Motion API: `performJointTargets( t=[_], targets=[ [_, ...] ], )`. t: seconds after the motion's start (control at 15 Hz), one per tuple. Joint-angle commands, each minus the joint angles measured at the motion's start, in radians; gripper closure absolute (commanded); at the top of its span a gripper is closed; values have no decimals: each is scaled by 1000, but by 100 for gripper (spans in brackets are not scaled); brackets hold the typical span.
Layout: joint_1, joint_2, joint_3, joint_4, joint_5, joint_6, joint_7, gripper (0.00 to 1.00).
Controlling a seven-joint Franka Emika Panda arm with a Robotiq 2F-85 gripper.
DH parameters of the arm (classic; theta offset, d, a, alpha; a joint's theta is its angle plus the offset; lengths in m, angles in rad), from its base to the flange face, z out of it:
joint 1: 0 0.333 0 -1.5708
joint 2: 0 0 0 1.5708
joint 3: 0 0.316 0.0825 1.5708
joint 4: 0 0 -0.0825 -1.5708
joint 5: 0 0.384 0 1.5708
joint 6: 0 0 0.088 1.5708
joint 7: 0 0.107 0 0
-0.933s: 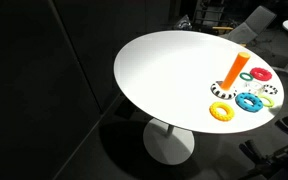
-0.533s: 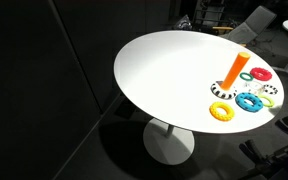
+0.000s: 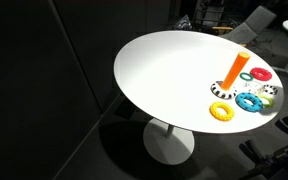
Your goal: Put the blue ring on the stack
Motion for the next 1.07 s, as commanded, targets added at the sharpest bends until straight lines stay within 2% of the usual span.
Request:
performJointTargets(
  t=[0.0,0.33,0.67,1.0],
  targets=[
    [18,111,61,28,15,64,55,0],
    [13,311,105,47,-7,174,88,0],
    [20,479,90,93,8,179,39,0],
    [12,500,101,88,3,182,58,0]
  ],
)
